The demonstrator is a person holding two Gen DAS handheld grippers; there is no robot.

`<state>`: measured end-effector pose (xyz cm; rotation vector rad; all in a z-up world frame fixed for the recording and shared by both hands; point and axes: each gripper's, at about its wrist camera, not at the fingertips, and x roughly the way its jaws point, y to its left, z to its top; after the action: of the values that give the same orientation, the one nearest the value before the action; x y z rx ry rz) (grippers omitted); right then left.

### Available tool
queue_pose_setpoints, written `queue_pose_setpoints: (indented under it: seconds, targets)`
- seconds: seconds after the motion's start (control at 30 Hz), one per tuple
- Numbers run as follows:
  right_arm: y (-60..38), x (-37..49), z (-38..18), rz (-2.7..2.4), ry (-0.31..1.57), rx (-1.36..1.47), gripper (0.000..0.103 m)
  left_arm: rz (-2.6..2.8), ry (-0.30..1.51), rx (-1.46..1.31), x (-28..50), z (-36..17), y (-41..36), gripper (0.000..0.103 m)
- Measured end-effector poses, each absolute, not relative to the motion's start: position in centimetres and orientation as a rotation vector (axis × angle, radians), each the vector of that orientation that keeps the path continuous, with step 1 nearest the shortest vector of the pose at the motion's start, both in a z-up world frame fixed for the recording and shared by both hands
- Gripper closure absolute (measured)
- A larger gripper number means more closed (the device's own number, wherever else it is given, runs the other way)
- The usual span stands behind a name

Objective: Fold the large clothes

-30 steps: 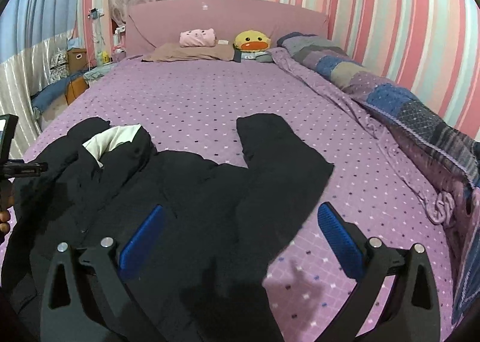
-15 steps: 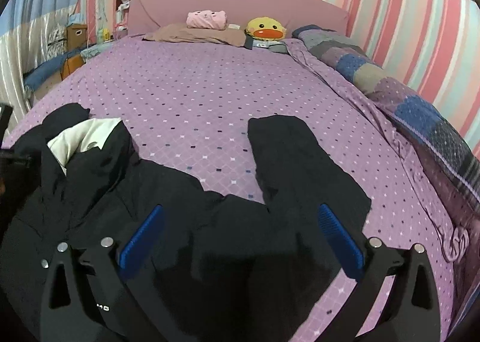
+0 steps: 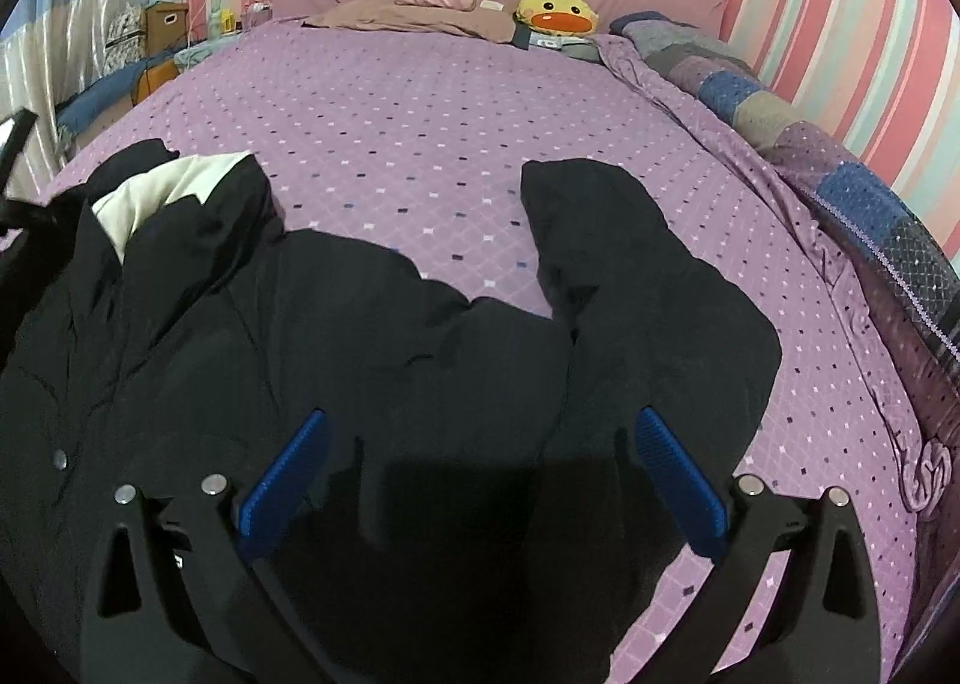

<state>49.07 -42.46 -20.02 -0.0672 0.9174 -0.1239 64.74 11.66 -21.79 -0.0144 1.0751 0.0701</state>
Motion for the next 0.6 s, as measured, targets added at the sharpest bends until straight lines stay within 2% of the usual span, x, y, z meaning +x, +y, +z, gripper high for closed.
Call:
queue_pose_setpoints:
  seconds: [0.17,0.33,0.6]
  targets:
    - [-41.9,48.1,-18.5,-0.110,0.900,-0.070,0.002,0.002,1.023,-0.053,61.0,-17.3,12.0,0.099]
    - [-41.3,46.5,-16.7,-0.089,0.884,-0.040,0.002,-0.083,0.963,-0.091,53.7,-13.3,11.2,0.099]
    - [-40.0,42.8,-15.4,-0.061,0.885,-0.011,0.002,-0.161,1.004,0.031,43.8,-16.3,6.2,0.099]
